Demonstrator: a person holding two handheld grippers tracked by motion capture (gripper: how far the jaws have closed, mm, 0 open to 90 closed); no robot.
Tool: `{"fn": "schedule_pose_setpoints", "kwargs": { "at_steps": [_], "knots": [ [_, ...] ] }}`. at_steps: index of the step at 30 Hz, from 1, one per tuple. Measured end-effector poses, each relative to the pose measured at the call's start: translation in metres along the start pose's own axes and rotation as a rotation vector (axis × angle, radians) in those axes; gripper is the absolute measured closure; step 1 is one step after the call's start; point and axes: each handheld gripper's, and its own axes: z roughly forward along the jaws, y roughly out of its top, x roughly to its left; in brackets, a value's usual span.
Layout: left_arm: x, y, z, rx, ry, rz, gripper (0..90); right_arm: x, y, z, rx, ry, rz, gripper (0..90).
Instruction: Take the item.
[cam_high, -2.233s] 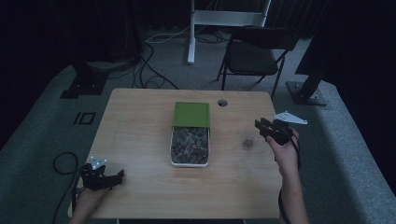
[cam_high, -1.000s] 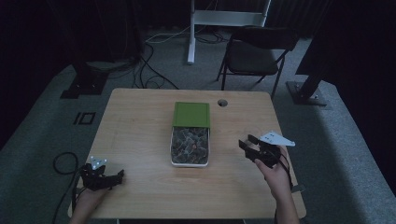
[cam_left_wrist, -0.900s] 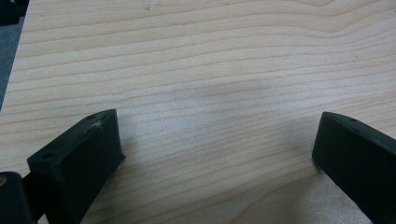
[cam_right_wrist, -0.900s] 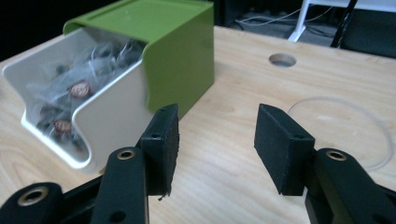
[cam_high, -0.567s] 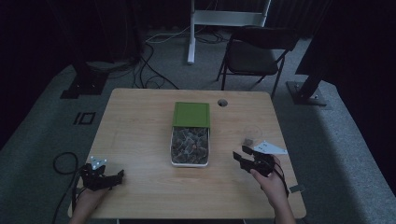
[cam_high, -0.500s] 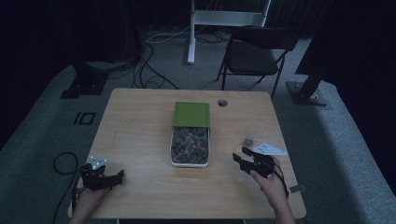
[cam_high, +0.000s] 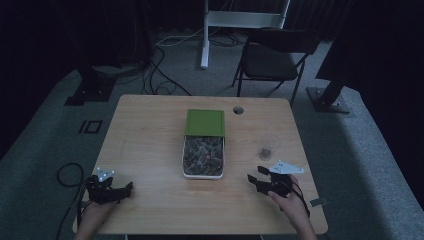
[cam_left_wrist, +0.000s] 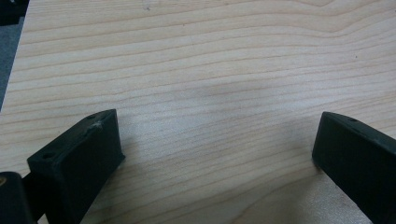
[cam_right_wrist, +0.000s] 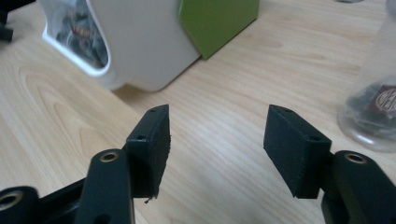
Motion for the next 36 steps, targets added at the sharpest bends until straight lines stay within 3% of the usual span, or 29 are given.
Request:
{"fn": "schedule_pose_setpoints", "kwargs": {
  "at_steps": [4,7,11,14,17,21,28,36],
  "knots": [
    [0.000,0.000,0.000,0.000,0.000,0.000,1.9,-0.004,-0.009,-0.001,0.040,0.019,-0.046,38.4],
    [0.000,0.000,0.000,0.000,0.000,-0.001,1.9,-0.010,-0.015,-0.003,0.052,0.020,-0.035,37.9],
    [0.000,0.000,0.000,0.000,0.000,0.000,1.9,-0.016,-0.025,-0.004,0.109,0.034,-0.073,35.9],
    [0.000,0.000,0.000,0.000,0.000,0.000,1.9,-0.019,-0.029,-0.005,0.115,0.038,-0.073,35.3],
    [0.000,0.000,0.000,0.000,0.000,0.000,1.9,-0.023,-0.033,-0.006,0.141,0.051,-0.104,32.7],
    [0.000,0.000,0.000,0.000,0.000,0.000,1.9,-0.028,-0.037,-0.012,0.141,0.088,-0.106,31.5],
    [0.000,0.000,0.000,0.000,0.000,0.000,1.9,-0.039,-0.046,-0.021,0.153,0.083,-0.129,29.8],
    [0.000,0.000,0.000,0.000,0.000,0.000,1.9,-0.037,-0.049,-0.018,0.182,0.113,-0.159,26.6]
  ]
}}
